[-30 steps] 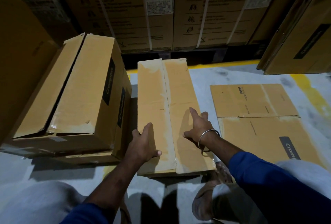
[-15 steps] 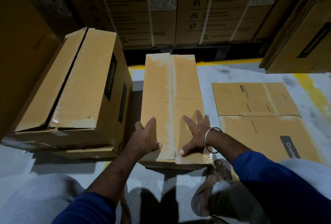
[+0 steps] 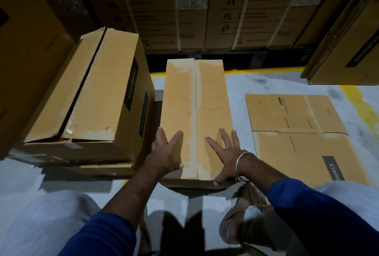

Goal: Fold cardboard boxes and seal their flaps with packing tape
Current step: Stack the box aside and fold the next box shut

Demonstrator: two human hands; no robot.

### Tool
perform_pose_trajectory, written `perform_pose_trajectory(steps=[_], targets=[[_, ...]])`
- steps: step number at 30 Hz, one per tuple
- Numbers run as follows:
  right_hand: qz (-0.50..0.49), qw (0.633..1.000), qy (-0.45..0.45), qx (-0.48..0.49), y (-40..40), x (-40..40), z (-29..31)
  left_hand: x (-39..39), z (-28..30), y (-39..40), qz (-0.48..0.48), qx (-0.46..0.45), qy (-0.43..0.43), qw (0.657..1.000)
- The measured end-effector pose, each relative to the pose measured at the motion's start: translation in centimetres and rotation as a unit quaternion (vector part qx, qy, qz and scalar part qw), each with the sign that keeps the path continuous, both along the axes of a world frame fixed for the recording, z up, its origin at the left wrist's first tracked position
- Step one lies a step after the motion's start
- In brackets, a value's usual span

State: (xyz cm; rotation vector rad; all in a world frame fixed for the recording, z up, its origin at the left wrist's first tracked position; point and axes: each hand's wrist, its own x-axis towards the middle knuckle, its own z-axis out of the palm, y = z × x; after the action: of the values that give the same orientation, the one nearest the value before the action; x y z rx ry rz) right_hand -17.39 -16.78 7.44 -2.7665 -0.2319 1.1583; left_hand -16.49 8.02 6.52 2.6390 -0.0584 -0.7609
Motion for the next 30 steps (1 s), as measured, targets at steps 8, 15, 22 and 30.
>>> perform_pose_trajectory(steps=[8,15,22,30], targets=[[-0.020,0.999,-0.022,0.035,-0.7,0.6,-1.3,-0.1,0.2,-0.1,-0.043,0.037,0.008,0.998],[0.000,1.000,-0.019,-0.007,-0.1,1.1,-0.4,-0.8,1.2,-0.2,-0.050,0.038,0.010,0.998],[0.004,0.979,-0.150,0.135,1.1,1.7,5.6,-1.0,7.6,0.6,0.019,-0.049,-0.009,0.999],[-0.062,0.851,-0.311,0.418,8.5,-5.6,15.3,-8.7,20.7,7.6,0.039,-0.150,-0.087,0.984]])
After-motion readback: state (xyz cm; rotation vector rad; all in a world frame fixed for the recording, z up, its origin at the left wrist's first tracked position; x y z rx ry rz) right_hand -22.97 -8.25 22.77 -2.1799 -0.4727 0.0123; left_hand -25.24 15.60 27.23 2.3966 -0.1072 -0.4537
